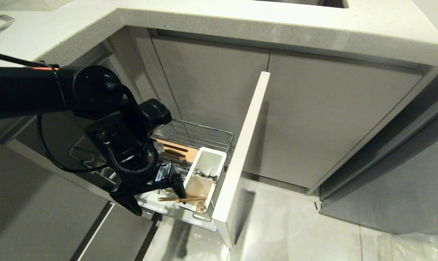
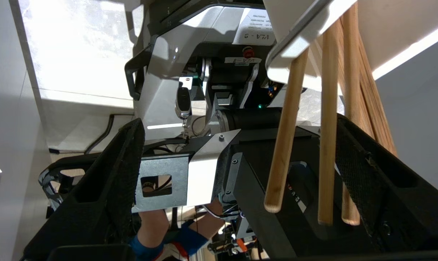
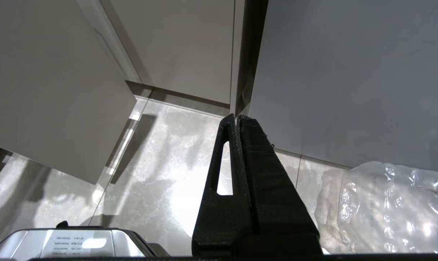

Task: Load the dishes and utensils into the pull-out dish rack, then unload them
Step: Take the chopsticks out of the cupboard

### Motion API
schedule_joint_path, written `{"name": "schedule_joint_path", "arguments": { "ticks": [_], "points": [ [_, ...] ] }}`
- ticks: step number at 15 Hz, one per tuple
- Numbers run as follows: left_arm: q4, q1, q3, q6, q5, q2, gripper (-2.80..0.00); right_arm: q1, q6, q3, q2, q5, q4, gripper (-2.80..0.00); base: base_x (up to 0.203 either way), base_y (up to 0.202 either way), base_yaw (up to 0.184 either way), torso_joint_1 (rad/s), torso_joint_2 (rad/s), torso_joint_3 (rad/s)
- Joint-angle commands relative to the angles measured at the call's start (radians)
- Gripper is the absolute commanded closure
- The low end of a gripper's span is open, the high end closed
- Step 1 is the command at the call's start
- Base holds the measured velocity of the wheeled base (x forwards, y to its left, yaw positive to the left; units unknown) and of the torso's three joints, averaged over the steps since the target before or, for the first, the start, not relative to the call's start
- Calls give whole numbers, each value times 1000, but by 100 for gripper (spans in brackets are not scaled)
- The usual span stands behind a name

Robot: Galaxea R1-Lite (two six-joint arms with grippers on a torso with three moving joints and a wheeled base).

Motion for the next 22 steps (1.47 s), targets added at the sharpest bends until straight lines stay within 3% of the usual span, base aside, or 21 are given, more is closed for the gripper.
{"name": "schedule_joint_path", "arguments": {
  "ticks": [1, 9, 12, 17, 22],
  "points": [
    [7, -7, -1, -3, -6, 14, -280, 0, 0, 0, 0, 0, 0, 0, 0, 0, 0, 0, 0, 0],
    [12, -2, -39, -2, -74, 78, -280, 0, 0, 0, 0, 0, 0, 0, 0, 0, 0, 0, 0, 0],
    [93, 1, -96, 23, -110, 103, -280, 0, 0, 0, 0, 0, 0, 0, 0, 0, 0, 0, 0, 0],
    [119, 39, -142, 69, -120, 142, -280, 0, 0, 0, 0, 0, 0, 0, 0, 0, 0, 0, 0, 0],
    [134, 51, -187, 75, -143, 181, -280, 0, 0, 0, 0, 0, 0, 0, 0, 0, 0, 0, 0, 0]
  ]
}}
